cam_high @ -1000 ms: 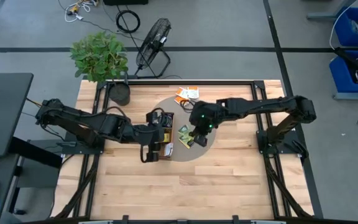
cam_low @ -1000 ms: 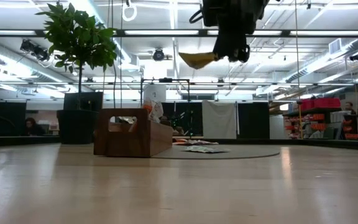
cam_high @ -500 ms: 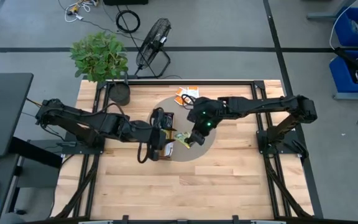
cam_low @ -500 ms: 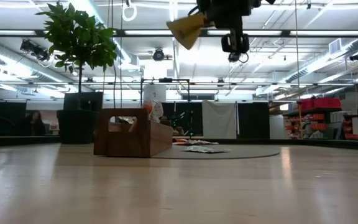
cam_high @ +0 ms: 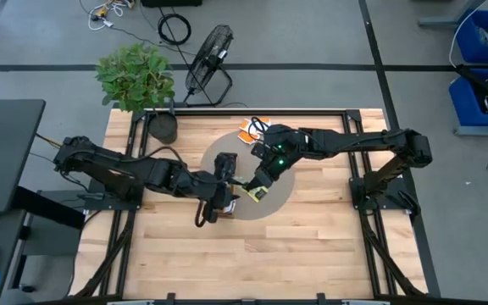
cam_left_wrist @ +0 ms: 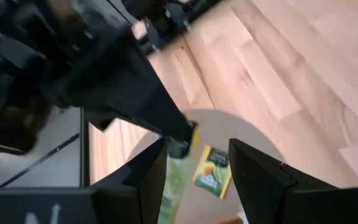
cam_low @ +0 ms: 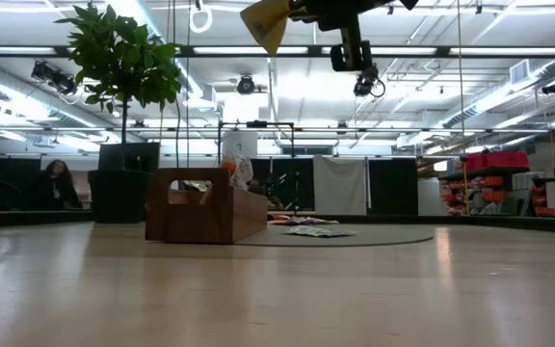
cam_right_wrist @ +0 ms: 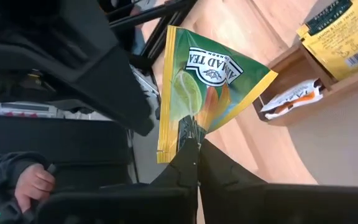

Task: Pick & Place Tea
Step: Put the yellow tea bag into the middle section of the wooden organizer

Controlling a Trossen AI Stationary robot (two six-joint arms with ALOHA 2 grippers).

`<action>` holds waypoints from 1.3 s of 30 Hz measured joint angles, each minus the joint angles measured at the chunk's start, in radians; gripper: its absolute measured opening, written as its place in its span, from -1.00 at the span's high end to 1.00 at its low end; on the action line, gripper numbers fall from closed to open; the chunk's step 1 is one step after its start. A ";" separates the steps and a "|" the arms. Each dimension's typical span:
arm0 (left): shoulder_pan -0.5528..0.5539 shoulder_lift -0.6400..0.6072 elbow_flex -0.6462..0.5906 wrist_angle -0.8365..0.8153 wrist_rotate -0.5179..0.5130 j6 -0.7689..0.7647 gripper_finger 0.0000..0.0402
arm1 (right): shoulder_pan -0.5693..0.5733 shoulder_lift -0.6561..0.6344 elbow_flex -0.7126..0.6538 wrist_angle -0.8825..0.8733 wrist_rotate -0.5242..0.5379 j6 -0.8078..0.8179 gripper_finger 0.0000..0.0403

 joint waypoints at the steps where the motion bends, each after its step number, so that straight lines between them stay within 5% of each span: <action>1: 0.000 0.001 0.000 -0.008 -0.005 0.001 0.11 | 0.000 0.000 0.000 0.003 0.001 0.000 0.99; 13: 0.024 0.000 0.000 -0.075 -0.098 0.003 0.17 | 0.000 0.000 0.000 0.062 -0.016 0.023 0.99; 29: 0.023 0.000 0.000 -0.074 -0.125 0.000 0.94 | 0.000 0.000 0.000 0.056 -0.023 0.016 0.99; 39: 0.021 -0.001 0.001 -0.071 -0.120 -0.033 0.95 | -0.001 -0.009 0.000 0.071 -0.117 -0.070 0.60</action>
